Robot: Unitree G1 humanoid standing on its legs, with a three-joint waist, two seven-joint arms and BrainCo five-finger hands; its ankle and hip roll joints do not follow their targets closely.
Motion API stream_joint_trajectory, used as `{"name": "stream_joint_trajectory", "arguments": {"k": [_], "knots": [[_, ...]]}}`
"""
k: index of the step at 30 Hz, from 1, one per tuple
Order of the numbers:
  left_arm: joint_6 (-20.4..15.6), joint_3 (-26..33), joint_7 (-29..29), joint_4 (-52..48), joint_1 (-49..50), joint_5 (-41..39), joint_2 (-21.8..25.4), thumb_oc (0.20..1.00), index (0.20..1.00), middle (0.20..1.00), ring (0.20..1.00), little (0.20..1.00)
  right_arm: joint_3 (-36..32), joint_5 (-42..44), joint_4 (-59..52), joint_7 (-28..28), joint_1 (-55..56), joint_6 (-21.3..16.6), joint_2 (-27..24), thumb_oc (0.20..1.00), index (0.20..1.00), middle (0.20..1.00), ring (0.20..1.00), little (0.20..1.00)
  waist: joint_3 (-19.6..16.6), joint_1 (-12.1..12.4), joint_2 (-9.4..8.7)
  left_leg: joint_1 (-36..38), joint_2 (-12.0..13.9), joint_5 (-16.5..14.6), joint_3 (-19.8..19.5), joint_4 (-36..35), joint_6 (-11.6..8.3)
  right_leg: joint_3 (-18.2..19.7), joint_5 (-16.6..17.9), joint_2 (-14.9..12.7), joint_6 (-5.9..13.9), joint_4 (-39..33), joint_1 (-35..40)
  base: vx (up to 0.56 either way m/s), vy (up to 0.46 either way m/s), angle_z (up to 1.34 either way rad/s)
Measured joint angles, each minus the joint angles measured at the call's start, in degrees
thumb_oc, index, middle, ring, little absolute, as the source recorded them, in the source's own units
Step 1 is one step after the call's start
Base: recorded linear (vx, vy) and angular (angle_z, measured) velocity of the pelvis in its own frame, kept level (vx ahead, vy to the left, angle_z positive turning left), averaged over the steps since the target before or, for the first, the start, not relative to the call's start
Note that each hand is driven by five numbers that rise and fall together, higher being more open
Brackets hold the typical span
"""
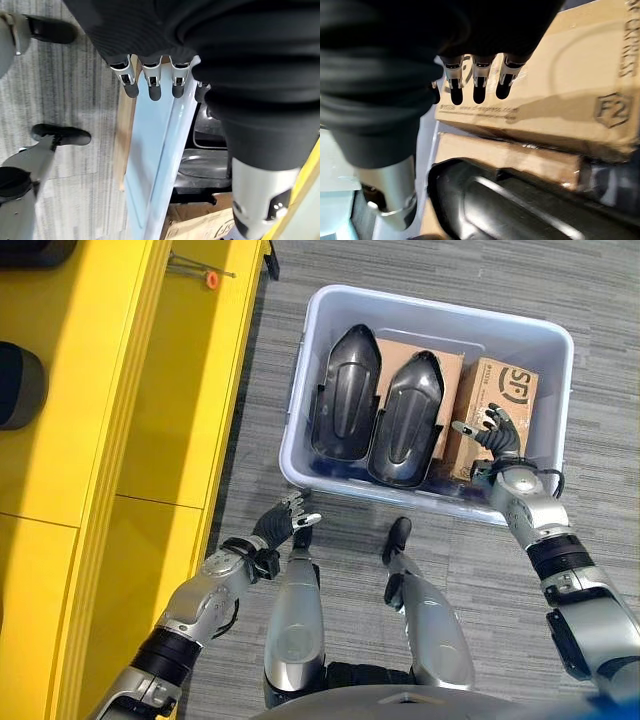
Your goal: Move parts from the plastic box to the shelf.
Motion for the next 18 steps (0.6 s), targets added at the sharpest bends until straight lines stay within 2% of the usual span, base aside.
{"name": "stream_joint_trajectory", "arguments": {"k": [7,13,18], "knots": [[-1.2,0.0,-0.1,0.0,-0.1,-0.6,-0.7,1.0,1.0,1.0,1.0,1.0,0.0,0.0,-8.4,-0.8,-0.9,-0.7,0.1,1.0,1.0,1.0,1.0,1.0,0.0,0.6,0.12,-1.5,-0.6,0.7,0.3,-0.8,0.12,0.3,0.4,-0.6,-0.05,0.2,-2.2,-0.03,0.048,0.0],[-2.1,-0.1,-0.1,0.5,-0.4,-1.2,-1.1,1.0,1.0,1.0,1.0,1.0,0.0,-0.8,-4.8,-2.4,-3.0,1.4,0.3,1.0,1.0,1.0,1.0,1.0,0.0,1.1,0.34,-1.7,-1.0,0.9,0.9,-0.9,0.31,0.9,0.5,-1.1,0.08,0.3,-2.7,-0.03,0.043,-0.03],[-2.0,-0.5,-0.1,3.0,-1.0,-1.2,-2.2,1.0,1.0,1.0,1.0,1.0,0.0,-2.9,-5.1,-3.2,-5.7,1.3,0.1,1.0,1.0,1.0,1.0,1.0,0.0,0.9,0.67,-4.6,-1.3,1.1,0.9,-0.1,0.61,1.1,0.6,-1.4,0.01,1.3,-5.8,-0.01,0.029,-0.01]]}}
